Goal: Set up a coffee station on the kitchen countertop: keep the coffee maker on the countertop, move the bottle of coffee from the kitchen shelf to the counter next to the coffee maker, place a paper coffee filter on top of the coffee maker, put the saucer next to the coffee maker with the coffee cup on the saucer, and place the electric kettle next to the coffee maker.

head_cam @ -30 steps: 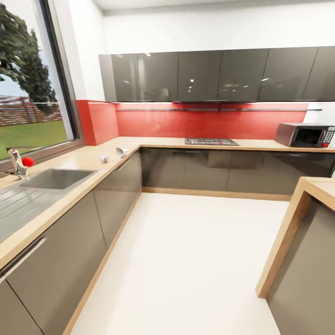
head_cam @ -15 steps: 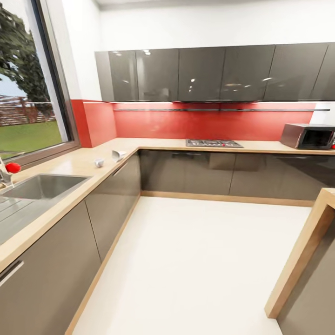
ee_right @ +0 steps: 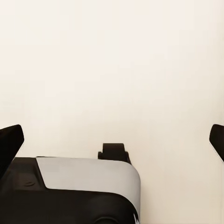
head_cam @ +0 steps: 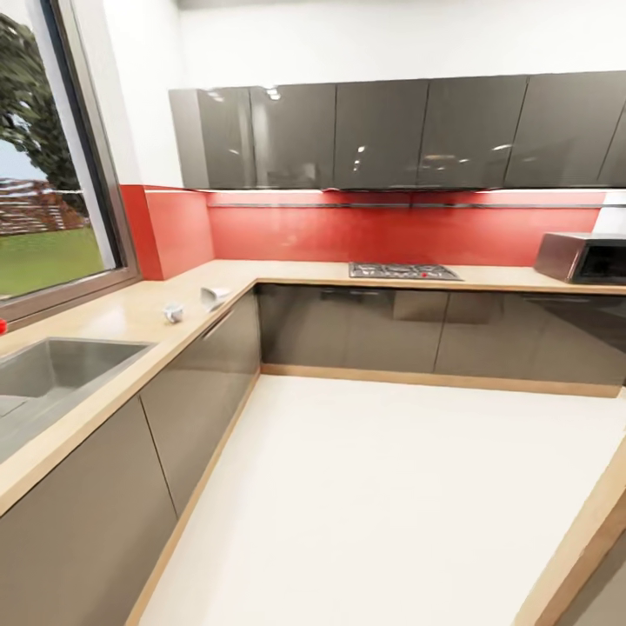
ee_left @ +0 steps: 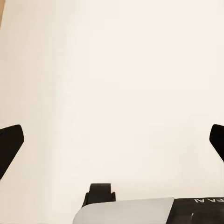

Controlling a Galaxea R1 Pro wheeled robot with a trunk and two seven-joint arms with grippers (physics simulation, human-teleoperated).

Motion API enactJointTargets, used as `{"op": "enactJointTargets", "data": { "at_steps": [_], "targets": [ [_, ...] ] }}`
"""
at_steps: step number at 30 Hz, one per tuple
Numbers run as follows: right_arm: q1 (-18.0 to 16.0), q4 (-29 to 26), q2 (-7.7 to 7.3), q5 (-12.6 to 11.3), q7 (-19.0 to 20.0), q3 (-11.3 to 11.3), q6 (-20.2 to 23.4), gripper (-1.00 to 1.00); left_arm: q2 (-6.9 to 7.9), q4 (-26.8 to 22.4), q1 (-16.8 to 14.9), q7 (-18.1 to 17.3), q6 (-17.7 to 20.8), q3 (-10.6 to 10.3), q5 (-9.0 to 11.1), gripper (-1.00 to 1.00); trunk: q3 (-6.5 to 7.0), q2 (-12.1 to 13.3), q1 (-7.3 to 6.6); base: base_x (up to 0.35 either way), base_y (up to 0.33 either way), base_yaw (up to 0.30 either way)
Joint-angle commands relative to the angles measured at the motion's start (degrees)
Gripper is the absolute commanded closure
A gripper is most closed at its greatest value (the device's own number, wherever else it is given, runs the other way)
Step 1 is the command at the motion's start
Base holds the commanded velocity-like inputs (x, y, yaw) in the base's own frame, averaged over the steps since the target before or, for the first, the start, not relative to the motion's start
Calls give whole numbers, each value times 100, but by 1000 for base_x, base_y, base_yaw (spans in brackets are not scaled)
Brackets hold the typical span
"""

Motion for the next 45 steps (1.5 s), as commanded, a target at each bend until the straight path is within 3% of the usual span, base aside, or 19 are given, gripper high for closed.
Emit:
{"op": "enactJointTargets", "data": {
  "at_steps": [1, 27, 45],
  "targets": [
    [-3, 4, 0, 3, 0, 2, -18, -100, -2, -6, 1, 0, -9, 8, -15, -100, -5, -2, 3, 326, 0, 0],
    [-3, 4, 3, 4, 0, 2, -16, -100, 0, -6, 1, 0, -9, 9, -15, -100, -5, -2, 3, 326, 0, -178],
    [-3, 4, 4, 4, 0, 2, -11, -100, 7, -15, 1, 3, -9, 9, 1, -100, -5, -2, 3, 326, 6, -17]
  ]
}}
